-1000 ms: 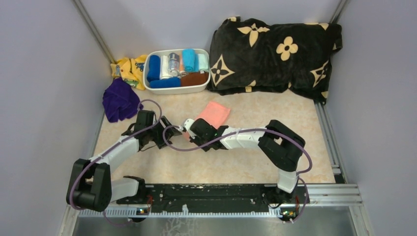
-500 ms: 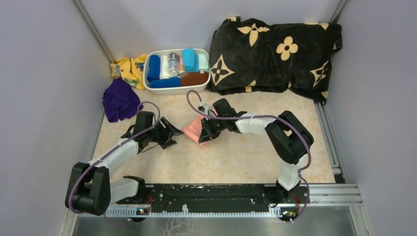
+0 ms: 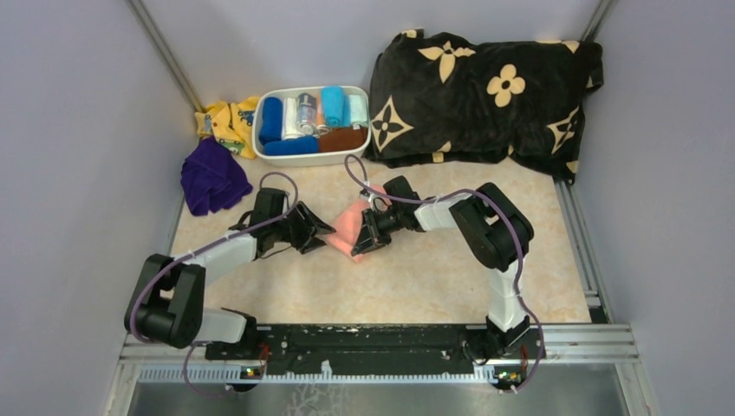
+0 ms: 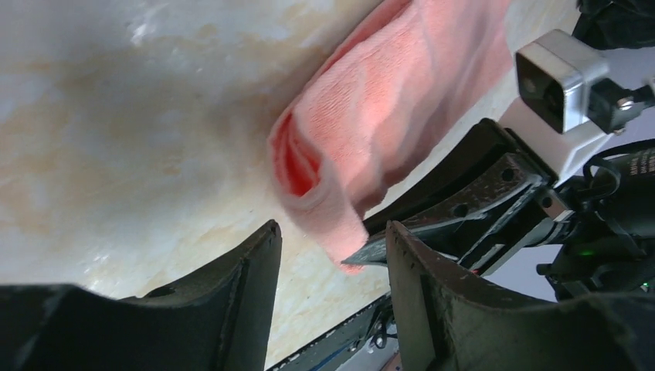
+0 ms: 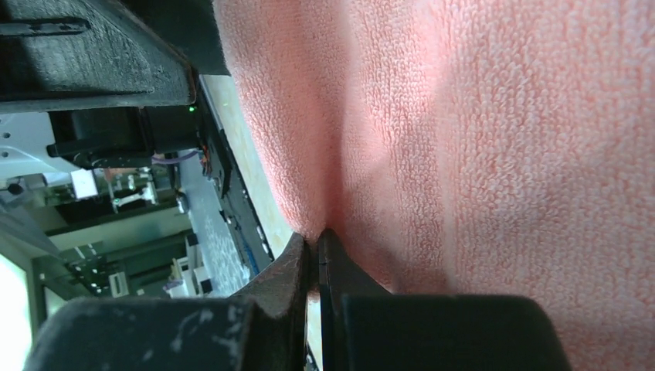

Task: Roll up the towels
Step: Roll the towel at the center of the board.

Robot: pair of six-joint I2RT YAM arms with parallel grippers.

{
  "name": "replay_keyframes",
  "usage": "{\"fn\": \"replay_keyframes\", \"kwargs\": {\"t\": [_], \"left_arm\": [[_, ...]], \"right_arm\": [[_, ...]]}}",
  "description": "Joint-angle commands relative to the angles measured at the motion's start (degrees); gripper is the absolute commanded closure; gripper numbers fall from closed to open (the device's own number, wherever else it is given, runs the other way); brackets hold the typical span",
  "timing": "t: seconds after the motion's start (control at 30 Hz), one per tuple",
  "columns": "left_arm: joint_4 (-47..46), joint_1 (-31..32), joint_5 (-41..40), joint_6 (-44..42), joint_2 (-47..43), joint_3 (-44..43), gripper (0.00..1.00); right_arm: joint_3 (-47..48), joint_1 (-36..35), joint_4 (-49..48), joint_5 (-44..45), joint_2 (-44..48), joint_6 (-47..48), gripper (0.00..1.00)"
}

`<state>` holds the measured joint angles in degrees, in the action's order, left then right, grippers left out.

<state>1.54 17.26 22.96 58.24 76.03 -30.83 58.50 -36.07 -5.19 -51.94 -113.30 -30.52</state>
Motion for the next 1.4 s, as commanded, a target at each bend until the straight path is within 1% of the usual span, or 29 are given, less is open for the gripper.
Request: {"fn": "replay_keyframes", "kwargs": {"t": [0.0,0.13,0.3,0.43,0.53,0.6,0.63,0.73,0.87,1.0,1.13,1.23,1.37], "left_arm": [[-4.0,1.4,-1.0,-0.3,4.7,-5.2,0.44],[-4.5,2.0,-1.2,-0.8,8.7,-8.2,0.51],[-5.2,2.8,-1.8,-1.3,12.5,-9.6,0.6],[-5.3,3.1,-2.8,-1.7,16.1,-10.0,0.64],[-5.0,3.1,-3.4,-1.7,17.7,-9.4,0.66],[-4.9,3.1,-4.2,-1.4,18.0,-8.5,0.67],[-5.0,3.1,-4.5,-1.0,18.0,-7.9,0.68],[-5.2,3.1,-5.2,0.4,17.9,-6.4,0.69],[-5.5,3.0,-6.4,2.5,17.2,-4.8,0.7],[-5.2,3.0,-8.0,3.0,16.1,-4.1,0.7],[-4.8,2.8,-8.7,3.0,15.4,-3.6,0.7],[-4.8,2.7,-8.8,3.4,15.2,-3.1,0.7],[-4.9,2.7,-8.8,3.5,14.9,-2.6,0.7]], "right_arm": [[-0.6,0.9,-5.1,-2.3,-1.1,-3.0,1.0],[-1.7,1.8,-6.2,-1.9,-2.0,-4.7,1.0],[-1.7,2.3,-5.0,-0.3,-2.2,-4.2,1.0],[-0.7,2.3,-1.8,2.4,0.1,-1.2,0.92],[0.2,2.3,2.8,6.1,3.5,1.7,0.82],[0.7,2.1,6.1,10.1,7.0,4.4,0.75],[0.8,1.9,7.8,12.2,9.0,6.0,0.69],[1.4,-0.3,12.8,20.2,14.8,12.2,0.61],[2.0,-7.2,16.8,33.3,20.8,20.3,0.6],[1.7,-15.1,15.7,41.7,21.5,25.8,0.6],[2.4,-19.3,14.6,45.8,19.3,28.5,0.61],[3.0,-20.1,14.9,47.9,15.6,30.3,0.61],[3.4,-20.3,14.3,50.5,13.7,32.0,0.61]]}}
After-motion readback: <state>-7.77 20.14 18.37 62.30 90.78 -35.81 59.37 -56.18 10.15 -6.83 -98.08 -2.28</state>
